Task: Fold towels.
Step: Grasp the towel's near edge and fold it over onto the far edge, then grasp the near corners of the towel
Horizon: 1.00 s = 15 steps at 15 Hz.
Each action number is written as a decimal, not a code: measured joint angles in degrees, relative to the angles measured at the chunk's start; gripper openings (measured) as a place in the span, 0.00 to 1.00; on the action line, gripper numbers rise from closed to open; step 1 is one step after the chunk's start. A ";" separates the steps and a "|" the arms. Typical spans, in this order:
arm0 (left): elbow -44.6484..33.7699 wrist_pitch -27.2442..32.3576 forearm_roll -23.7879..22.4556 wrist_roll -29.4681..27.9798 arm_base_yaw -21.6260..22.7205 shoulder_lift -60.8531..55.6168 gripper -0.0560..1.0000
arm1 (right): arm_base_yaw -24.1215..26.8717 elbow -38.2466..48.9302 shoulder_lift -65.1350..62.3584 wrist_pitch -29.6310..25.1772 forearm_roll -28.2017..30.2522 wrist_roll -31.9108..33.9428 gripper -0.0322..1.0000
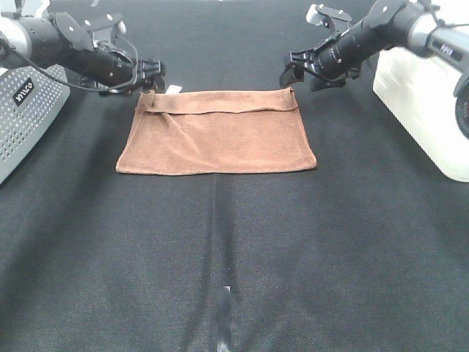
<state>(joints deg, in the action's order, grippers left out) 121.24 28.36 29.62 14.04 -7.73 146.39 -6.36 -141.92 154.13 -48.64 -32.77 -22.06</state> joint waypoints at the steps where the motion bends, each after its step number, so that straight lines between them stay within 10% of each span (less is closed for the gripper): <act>1: 0.00 3.55 -0.40 -0.57 0.34 -0.57 0.71 | 0.00 0.00 -0.74 -3.50 0.34 0.17 0.74; 5: 0.00 19.71 -1.89 -6.53 1.95 -2.18 0.72 | 0.00 -0.11 -1.72 -18.51 1.43 6.47 0.74; 10: -0.34 30.48 -6.25 -15.41 1.95 -6.02 0.72 | 0.00 0.46 -2.81 -20.57 2.12 12.95 0.74; 15: -15.70 27.50 -6.82 -15.53 1.95 -12.26 0.72 | 0.00 15.41 -11.34 -20.57 5.96 11.86 0.74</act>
<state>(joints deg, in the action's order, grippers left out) 105.54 55.86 22.80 -1.49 -5.79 134.13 -6.36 -126.51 142.78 -69.21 -26.81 -10.20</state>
